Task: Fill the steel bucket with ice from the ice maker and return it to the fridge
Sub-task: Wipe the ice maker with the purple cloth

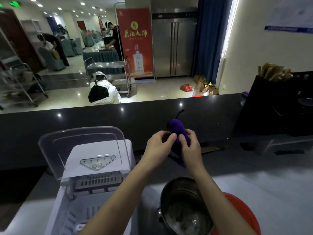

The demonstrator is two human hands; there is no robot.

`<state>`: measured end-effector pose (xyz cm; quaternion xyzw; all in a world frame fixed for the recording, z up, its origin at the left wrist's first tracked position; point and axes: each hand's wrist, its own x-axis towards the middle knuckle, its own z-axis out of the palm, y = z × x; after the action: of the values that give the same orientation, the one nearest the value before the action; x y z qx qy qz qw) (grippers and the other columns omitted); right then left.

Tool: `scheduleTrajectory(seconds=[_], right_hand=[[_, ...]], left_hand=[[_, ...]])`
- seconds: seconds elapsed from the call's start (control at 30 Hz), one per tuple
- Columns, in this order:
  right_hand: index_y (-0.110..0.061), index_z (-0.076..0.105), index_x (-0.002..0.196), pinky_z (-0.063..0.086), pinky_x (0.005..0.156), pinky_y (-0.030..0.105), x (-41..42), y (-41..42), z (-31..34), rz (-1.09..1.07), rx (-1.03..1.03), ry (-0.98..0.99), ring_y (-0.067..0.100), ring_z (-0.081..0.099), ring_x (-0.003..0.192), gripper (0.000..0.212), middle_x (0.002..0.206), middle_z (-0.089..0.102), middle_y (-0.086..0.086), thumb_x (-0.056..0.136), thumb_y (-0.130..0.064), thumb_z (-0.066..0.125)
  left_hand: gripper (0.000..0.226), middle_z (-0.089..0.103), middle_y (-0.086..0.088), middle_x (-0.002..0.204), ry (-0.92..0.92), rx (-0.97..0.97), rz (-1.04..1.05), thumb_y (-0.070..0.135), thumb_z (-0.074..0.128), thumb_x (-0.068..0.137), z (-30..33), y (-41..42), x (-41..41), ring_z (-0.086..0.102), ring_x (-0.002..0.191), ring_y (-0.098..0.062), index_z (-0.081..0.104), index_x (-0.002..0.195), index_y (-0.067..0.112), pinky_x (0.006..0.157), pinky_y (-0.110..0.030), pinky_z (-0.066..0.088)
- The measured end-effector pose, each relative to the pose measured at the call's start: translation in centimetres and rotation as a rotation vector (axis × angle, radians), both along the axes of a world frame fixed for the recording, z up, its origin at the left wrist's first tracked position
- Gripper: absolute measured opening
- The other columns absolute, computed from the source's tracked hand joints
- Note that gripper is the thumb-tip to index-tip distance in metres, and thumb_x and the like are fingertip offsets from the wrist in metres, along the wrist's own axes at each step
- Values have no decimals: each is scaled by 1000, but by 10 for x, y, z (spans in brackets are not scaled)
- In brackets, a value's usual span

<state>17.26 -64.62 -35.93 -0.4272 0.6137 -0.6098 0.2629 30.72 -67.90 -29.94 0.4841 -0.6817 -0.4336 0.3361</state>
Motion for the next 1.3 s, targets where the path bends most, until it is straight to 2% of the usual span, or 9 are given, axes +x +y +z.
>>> scheduleTrajectory(seconds=[0.3, 0.4, 0.57, 0.7, 0.8, 1.0, 1.1, 1.17, 1.3], right_hand=[[-22, 63, 126, 52, 92, 33, -22, -50, -9, 110, 37, -173, 17, 66, 106, 25, 114, 71, 1, 110, -36, 48], [-24, 68, 121, 52, 101, 40, -33, -64, -16, 161, 97, -237, 21, 67, 111, 30, 114, 74, 1, 110, -41, 46], [-24, 67, 122, 54, 101, 47, -49, -87, -24, 188, 260, -314, 28, 69, 112, 40, 119, 73, 9, 106, -52, 45], [-15, 61, 127, 58, 99, 56, -50, -97, -8, 266, 276, -610, 43, 72, 109, 31, 119, 70, 18, 109, -38, 49], [-3, 62, 127, 60, 95, 57, -54, -109, -2, 231, 173, -741, 42, 70, 113, 27, 122, 69, 23, 106, -19, 59], [-16, 68, 122, 58, 99, 52, -78, -127, -12, 109, 106, -474, 32, 71, 112, 28, 122, 69, 14, 98, -2, 65], [-22, 70, 121, 58, 100, 43, -85, -131, -18, 54, 118, -216, 19, 67, 113, 32, 119, 69, 1, 96, -2, 67], [-21, 69, 124, 54, 99, 33, -87, -130, -20, 54, 136, -73, 12, 61, 117, 34, 118, 66, -7, 96, -3, 65], [-23, 68, 126, 49, 96, 28, -88, -128, -27, 62, 188, 77, 12, 57, 120, 34, 124, 64, -7, 96, -7, 65]], left_hand=[[11, 75, 5, 74, 110, 27, 145, 29, 66, 93, 8, -41, -31, 70, 66, -9, 71, 90, 20, 60, -26, 55], [19, 71, -4, 73, 238, 50, 194, 33, 65, 91, 14, -56, -34, 66, 70, -16, 71, 87, 16, 65, -37, 52], [13, 69, -5, 91, 447, 82, 195, 24, 61, 98, 27, -79, -36, 64, 83, -16, 67, 97, 13, 73, -37, 54], [18, 57, 0, 81, 615, 155, 247, 22, 56, 100, 27, -95, -41, 55, 80, -16, 56, 83, 19, 71, -32, 46], [24, 56, 5, 76, 716, 200, 316, 20, 56, 100, 22, -107, -44, 54, 76, -13, 53, 76, 22, 65, -28, 45], [13, 55, 0, 83, 566, 105, 384, 21, 58, 100, -10, -127, -38, 51, 80, -13, 60, 89, 14, 72, -30, 43], [15, 64, -1, 86, 420, 106, 453, 23, 60, 98, -35, -133, -35, 56, 79, -12, 66, 95, 9, 66, -23, 48], [18, 68, -1, 86, 299, 129, 503, 28, 60, 98, -52, -136, -33, 59, 78, -13, 68, 93, 12, 64, -27, 46], [29, 68, -10, 85, 114, 172, 558, 30, 57, 101, -77, -133, -28, 57, 72, -14, 70, 98, 5, 58, -30, 41]])
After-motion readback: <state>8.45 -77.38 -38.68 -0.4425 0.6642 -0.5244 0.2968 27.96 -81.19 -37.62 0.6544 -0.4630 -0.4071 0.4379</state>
